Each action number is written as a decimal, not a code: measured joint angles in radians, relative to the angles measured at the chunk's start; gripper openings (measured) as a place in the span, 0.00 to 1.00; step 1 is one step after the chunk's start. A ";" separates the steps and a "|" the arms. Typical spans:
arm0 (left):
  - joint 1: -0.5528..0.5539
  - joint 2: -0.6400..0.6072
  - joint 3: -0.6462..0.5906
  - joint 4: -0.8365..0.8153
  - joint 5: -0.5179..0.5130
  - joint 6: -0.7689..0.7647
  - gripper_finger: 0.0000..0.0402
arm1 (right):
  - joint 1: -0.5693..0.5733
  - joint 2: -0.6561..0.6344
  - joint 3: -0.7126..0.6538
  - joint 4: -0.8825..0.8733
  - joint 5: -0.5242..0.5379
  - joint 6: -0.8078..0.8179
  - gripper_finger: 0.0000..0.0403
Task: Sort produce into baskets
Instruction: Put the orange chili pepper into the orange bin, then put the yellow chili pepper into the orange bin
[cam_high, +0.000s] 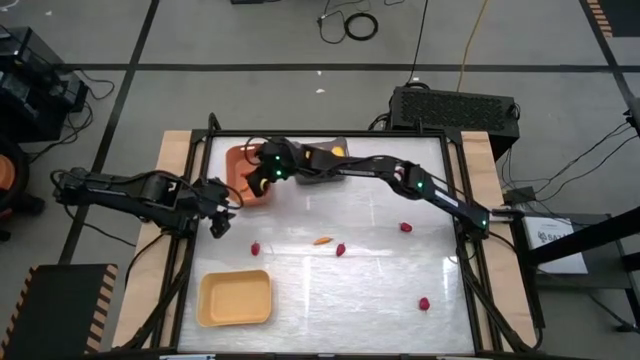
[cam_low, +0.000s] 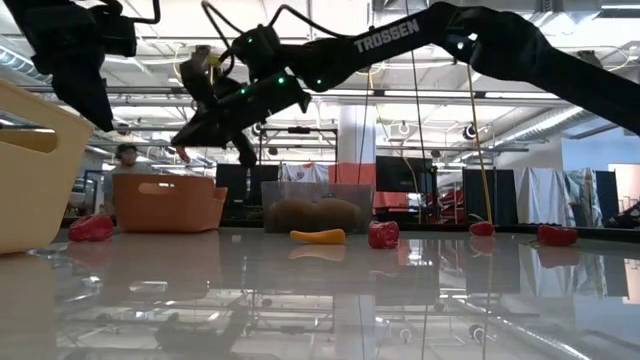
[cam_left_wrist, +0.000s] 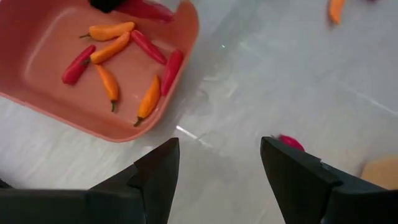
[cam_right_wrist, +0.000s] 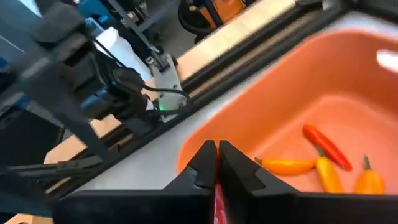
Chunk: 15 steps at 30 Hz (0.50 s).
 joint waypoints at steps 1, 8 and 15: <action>0.000 -0.001 0.000 0.000 0.006 0.006 0.58 | 0.000 0.006 0.000 -0.001 -0.001 0.013 0.02; 0.000 -0.002 0.000 -0.001 0.009 0.037 0.58 | 0.000 0.010 0.000 -0.047 -0.001 -0.006 0.17; 0.000 -0.002 0.000 0.000 0.004 0.042 0.58 | -0.005 0.006 0.000 -0.050 -0.018 0.055 0.26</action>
